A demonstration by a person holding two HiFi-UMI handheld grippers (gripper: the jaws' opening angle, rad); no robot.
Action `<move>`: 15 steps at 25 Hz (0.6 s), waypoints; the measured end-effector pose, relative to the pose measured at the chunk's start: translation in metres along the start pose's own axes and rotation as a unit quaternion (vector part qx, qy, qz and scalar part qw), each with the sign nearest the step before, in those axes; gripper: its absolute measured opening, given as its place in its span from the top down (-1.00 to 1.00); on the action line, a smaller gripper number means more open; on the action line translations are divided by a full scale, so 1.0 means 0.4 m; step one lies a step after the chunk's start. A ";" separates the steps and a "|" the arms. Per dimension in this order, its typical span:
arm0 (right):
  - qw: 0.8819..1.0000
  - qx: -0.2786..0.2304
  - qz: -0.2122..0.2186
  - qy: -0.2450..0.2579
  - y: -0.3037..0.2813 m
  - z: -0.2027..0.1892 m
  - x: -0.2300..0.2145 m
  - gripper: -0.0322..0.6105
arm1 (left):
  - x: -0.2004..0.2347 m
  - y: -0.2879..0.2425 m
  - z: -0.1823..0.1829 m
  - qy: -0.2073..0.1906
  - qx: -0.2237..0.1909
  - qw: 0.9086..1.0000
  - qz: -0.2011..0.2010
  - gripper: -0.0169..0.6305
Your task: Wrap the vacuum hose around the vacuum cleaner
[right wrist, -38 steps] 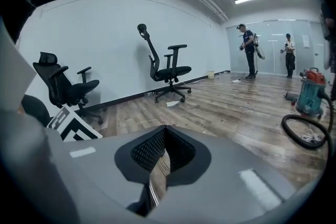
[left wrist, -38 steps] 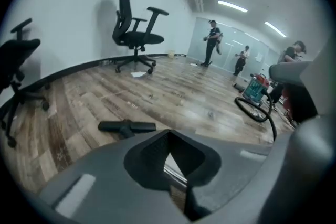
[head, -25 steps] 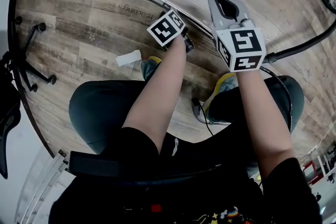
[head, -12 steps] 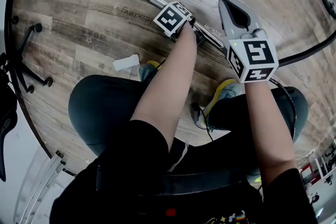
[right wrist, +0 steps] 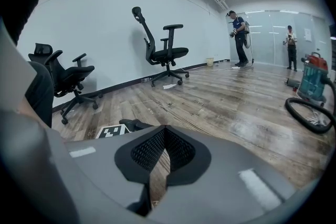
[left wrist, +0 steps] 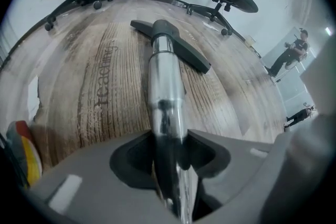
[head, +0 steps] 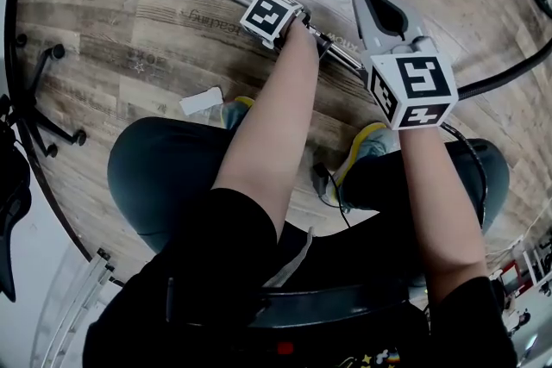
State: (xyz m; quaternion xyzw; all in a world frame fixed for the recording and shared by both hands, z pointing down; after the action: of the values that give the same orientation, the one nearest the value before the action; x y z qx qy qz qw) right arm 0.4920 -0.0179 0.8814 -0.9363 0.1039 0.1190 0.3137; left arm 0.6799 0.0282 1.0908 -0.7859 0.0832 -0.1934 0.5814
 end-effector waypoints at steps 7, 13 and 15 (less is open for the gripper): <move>1.000 -0.009 0.011 0.000 0.001 0.001 0.019 0.83 | 0.020 0.017 -0.003 0.025 -0.010 0.999 -0.042 0.46; 1.000 -0.021 0.013 0.008 0.032 0.038 0.032 0.83 | -0.048 0.161 0.052 -0.029 -0.070 0.992 -0.101 0.46; 1.000 -0.024 0.003 0.002 0.059 0.063 0.030 0.83 | -0.091 0.241 0.078 -0.063 -0.090 0.987 -0.117 0.46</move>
State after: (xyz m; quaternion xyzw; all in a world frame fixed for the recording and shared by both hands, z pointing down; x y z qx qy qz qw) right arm 0.4932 -0.0223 0.8450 -0.9435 0.1042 0.1208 0.2903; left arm 0.6681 0.0387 0.9844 -0.8501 -0.0290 -0.2016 0.4857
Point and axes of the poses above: the fingertips, and each gripper's own axes: y backward along the fingers, x to its left, z out of its top, the point moved 9 cm from there along y, backward along the fingers, and after that the axes turned 10 degrees about -y, right-handed, at the moved point
